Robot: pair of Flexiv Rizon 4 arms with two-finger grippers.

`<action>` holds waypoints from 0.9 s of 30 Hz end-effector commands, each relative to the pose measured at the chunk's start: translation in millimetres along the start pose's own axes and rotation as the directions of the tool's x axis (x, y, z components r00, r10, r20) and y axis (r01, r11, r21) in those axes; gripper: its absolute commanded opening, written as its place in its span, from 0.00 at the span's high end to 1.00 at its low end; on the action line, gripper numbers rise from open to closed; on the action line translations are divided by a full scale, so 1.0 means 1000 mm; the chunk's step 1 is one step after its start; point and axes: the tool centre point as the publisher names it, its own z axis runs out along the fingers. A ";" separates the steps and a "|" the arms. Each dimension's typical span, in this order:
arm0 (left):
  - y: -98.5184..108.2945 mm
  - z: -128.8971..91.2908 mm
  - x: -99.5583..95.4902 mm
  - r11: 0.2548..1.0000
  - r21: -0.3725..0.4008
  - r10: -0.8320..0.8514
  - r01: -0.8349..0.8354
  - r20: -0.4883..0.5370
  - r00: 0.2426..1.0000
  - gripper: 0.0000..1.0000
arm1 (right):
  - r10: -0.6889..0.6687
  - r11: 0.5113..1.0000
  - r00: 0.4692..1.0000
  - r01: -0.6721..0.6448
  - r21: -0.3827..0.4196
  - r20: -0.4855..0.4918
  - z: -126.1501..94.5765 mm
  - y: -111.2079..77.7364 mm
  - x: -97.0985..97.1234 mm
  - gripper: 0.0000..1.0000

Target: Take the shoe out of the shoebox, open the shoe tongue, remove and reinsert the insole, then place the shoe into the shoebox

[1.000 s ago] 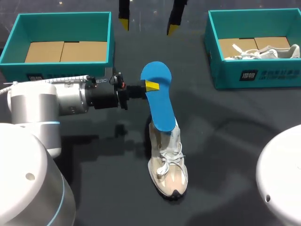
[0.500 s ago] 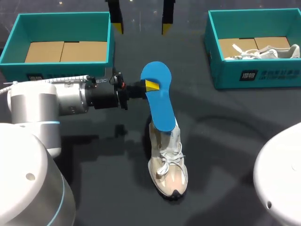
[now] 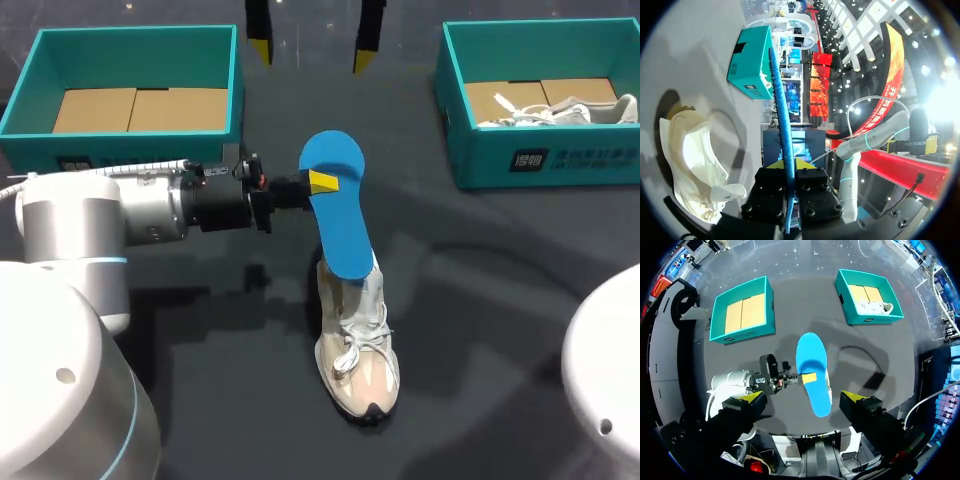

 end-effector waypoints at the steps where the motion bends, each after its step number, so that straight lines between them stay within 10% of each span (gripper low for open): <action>1: 0.001 0.000 -0.001 1.000 0.001 0.000 0.000 -0.001 1.000 1.00 | 0.017 1.000 0.978 -0.018 -0.002 -0.209 0.002 -0.001 -0.027 0.00; 27: 0.001 0.000 -0.001 1.000 0.001 0.000 0.000 -0.001 1.000 1.00 | 0.089 0.993 0.703 -0.012 0.114 -0.705 0.034 0.022 -0.085 0.00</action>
